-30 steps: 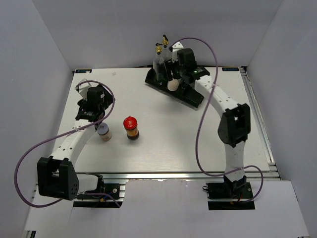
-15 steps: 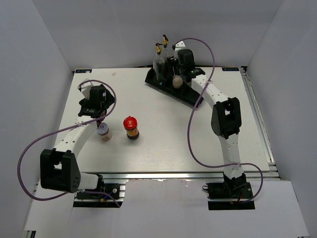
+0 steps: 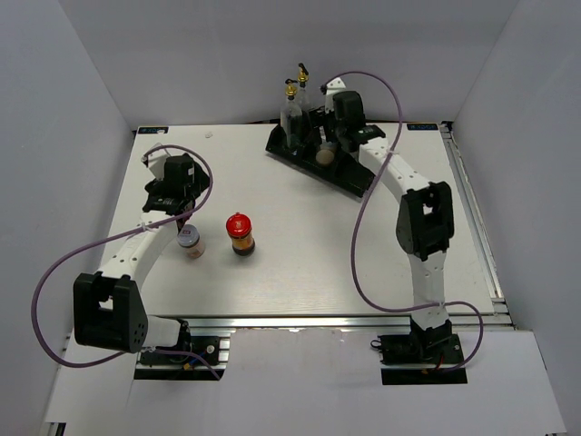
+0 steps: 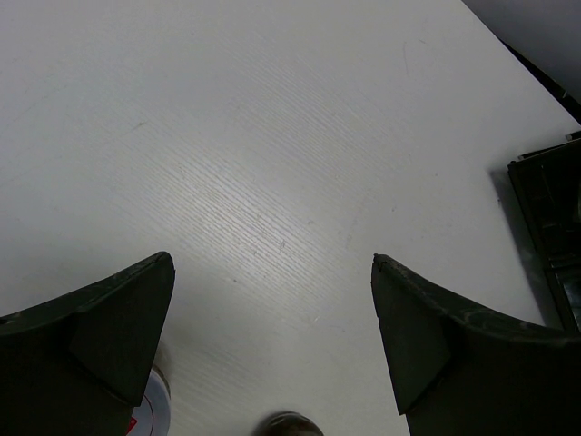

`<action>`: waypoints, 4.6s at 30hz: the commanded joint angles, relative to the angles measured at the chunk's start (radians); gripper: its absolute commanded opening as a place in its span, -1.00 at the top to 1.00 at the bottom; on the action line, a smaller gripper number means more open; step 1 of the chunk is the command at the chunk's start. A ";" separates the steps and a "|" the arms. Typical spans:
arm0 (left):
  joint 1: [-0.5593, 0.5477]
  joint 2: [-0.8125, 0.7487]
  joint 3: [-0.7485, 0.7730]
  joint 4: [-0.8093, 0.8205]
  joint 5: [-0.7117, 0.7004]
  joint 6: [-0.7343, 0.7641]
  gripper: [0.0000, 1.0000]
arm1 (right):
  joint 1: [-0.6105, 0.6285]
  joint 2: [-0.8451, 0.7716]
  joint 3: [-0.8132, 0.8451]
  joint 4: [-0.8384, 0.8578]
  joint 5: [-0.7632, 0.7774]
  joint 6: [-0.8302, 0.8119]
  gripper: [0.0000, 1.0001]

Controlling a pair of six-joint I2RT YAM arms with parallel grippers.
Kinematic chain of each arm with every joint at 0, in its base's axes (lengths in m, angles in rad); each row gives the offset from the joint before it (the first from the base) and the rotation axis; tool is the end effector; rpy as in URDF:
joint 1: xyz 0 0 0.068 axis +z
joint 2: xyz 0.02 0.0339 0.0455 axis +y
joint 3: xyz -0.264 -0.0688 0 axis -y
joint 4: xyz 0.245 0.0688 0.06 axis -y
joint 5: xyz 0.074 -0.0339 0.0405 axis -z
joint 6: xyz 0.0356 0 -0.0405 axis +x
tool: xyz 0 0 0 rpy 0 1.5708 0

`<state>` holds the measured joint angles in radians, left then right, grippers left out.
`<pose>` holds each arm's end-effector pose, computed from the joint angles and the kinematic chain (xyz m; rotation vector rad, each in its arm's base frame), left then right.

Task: Organize the condiment bottles

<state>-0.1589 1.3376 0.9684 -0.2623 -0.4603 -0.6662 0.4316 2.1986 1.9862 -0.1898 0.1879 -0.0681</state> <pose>0.2934 -0.0310 0.2754 -0.7736 1.9826 0.0236 0.4819 0.2146 0.2915 -0.3667 1.9314 0.0527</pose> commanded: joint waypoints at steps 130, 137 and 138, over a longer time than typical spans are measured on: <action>-0.071 -0.071 -0.007 -0.370 0.061 0.028 0.53 | -0.249 -0.939 -0.796 0.112 -0.149 0.123 -0.79; -0.333 0.067 0.240 -0.211 0.124 0.199 0.88 | -0.398 -0.985 -0.866 0.133 -0.166 0.229 -0.79; -0.367 0.105 0.300 -0.165 0.147 0.223 0.90 | -0.415 -0.997 -0.875 0.130 -0.166 0.235 -0.79</action>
<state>-0.4686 1.4185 1.1305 -0.6220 -0.3889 -0.5465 0.0639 1.2541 1.1275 -0.1051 0.0120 0.1059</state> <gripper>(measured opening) 0.728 0.895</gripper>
